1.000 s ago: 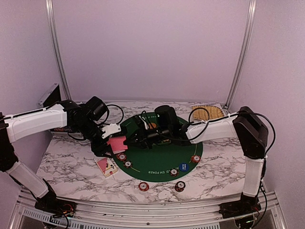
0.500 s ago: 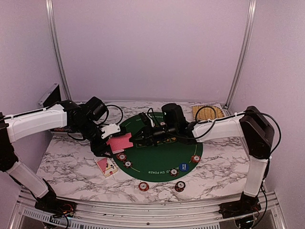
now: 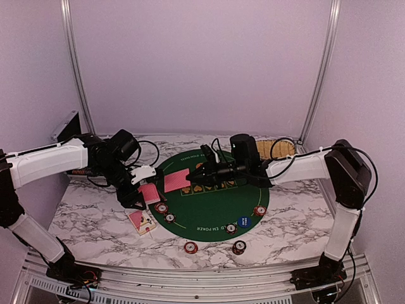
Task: Distribute texas hold em gaming equipment
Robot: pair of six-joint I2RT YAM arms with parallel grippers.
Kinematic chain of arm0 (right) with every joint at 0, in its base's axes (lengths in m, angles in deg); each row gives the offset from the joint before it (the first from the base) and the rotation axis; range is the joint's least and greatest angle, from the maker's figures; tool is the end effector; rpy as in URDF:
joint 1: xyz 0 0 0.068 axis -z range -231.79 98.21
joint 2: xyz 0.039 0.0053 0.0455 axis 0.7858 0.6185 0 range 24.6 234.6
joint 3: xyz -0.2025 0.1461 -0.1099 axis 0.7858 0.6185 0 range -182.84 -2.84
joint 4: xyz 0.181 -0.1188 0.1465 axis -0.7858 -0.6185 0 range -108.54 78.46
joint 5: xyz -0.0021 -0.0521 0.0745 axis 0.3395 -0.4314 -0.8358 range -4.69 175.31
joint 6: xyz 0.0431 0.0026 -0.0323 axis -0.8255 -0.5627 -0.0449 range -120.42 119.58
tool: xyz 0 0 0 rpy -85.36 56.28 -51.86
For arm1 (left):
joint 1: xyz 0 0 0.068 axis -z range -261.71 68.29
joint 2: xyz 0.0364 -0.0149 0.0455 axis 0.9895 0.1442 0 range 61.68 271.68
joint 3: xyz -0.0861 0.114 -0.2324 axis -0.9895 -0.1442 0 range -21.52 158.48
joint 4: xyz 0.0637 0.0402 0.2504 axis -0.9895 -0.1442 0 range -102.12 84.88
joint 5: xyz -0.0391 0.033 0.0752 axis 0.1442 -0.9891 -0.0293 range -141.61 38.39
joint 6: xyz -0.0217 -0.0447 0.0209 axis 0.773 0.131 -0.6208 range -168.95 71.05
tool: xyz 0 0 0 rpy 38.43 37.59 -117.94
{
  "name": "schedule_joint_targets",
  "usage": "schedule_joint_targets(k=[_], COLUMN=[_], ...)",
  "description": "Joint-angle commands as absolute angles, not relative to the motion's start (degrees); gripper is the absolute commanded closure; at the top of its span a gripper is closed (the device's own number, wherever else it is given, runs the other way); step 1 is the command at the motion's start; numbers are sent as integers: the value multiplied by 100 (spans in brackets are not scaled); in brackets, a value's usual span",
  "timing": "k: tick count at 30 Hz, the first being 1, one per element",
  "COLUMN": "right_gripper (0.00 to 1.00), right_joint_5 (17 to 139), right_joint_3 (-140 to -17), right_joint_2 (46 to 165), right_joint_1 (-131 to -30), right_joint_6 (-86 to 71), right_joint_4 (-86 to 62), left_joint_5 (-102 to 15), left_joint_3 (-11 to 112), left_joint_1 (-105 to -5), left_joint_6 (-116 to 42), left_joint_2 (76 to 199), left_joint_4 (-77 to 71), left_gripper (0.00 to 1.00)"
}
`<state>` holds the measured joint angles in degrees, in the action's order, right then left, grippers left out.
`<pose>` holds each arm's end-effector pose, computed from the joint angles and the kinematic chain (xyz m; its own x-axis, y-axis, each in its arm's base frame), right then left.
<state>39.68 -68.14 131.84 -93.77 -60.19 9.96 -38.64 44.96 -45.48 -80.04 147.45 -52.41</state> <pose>0.2901 0.2953 0.2120 -0.9650 -0.0555 -0.2561 -0.2619 0.2381 0.9353 0.2331 -0.1807 0.2527 -0.2992 0.8431 -0.4468 0.9371 0.3479 0.0289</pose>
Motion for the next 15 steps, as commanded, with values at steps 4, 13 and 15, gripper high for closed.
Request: schedule_joint_targets(k=[4,13,15], right_gripper=[100,100,100], right_joint_5=[3868,3949,3973], right_joint_3=[-6958,-8134,-8425], right_joint_2=[13268,14548,14854], right_joint_1=[-9158,-9143,-9150], right_joint_6=[-6034,-6128,-6175], right_joint_4=[1163,1120,1141], left_joint_5=[-3821,-3746,-3737], left_joint_3=[4431,4492,4492], left_joint_1=[-4654,-4664,-4664], left_joint_6=[-8083,-8011,-8001], left_joint_2=[14508,14422,14413], left_joint_4=[-5468,-5572,-5583], left_gripper=[97,97,97])
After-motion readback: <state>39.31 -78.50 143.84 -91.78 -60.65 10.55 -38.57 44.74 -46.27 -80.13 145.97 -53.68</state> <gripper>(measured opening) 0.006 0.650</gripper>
